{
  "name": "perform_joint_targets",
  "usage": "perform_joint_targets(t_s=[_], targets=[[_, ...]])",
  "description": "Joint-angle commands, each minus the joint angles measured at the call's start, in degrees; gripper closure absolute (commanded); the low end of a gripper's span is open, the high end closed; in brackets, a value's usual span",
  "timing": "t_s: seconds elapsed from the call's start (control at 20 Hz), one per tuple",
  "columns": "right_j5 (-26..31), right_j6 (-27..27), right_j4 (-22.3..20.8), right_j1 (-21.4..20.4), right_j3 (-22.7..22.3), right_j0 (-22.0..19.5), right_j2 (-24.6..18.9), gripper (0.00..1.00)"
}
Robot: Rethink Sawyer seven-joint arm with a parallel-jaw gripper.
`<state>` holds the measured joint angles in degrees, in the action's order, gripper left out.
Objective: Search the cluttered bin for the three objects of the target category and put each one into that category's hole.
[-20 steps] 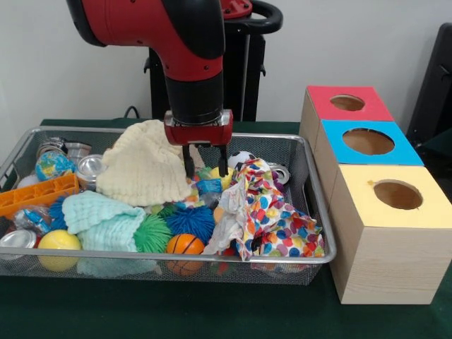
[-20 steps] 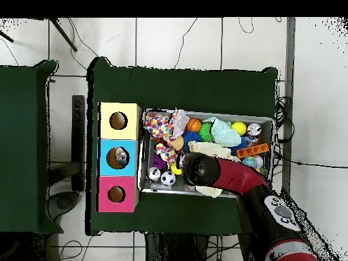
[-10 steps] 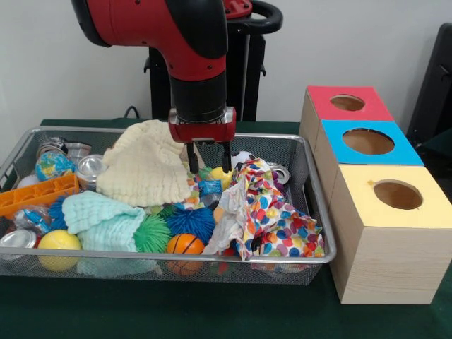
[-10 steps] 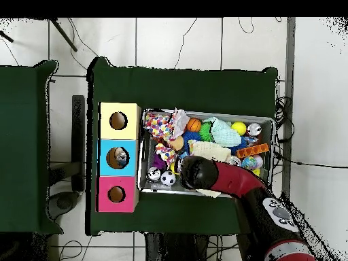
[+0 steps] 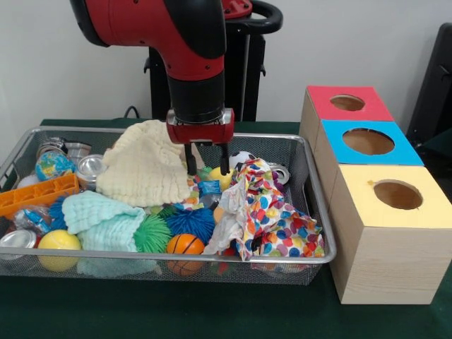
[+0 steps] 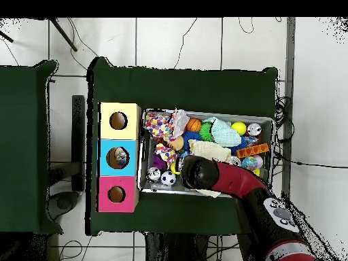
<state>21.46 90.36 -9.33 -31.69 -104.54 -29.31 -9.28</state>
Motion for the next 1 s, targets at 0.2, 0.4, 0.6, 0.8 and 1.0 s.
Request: perform_joint_targets(t_s=[0.2, 0.4, 0.6, 0.8, 1.0], targets=[[0.7, 6.3, 1.4, -2.2, 1.4, -1.5, -2.7, 0.0], [0.9, 6.8, 1.5, -2.7, 1.9, -0.8, -2.2, 0.0], [-1.2, 7.2, 0.5, -1.2, 2.8, 0.3, -1.2, 0.0], [-3.7, 7.8, -0.4, 0.9, 2.9, 1.2, -0.5, 0.0], [-6.1, 8.3, -0.9, 2.3, 3.0, 2.0, 0.0, 0.0]])
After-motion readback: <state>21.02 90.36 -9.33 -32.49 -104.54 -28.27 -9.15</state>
